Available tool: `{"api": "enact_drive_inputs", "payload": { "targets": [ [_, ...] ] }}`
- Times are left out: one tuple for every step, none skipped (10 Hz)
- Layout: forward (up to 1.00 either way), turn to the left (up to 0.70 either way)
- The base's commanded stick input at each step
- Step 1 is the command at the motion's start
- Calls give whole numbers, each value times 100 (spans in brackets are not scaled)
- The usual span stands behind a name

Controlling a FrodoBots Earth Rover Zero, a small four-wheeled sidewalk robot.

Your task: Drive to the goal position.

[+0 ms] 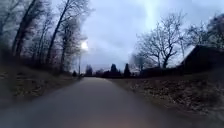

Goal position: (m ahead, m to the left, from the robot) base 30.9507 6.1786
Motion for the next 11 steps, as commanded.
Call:
{"api": "enact_drive_inputs", "payload": {
  "targets": [
    [100, 39],
    [100, 4],
    [100, 4],
    [100, 4],
    [100, 4],
    [100, 4],
    [100, 4],
    [100, 11],
    [100, 33],
    [100, 44],
    [100, 19]
  ]
}}
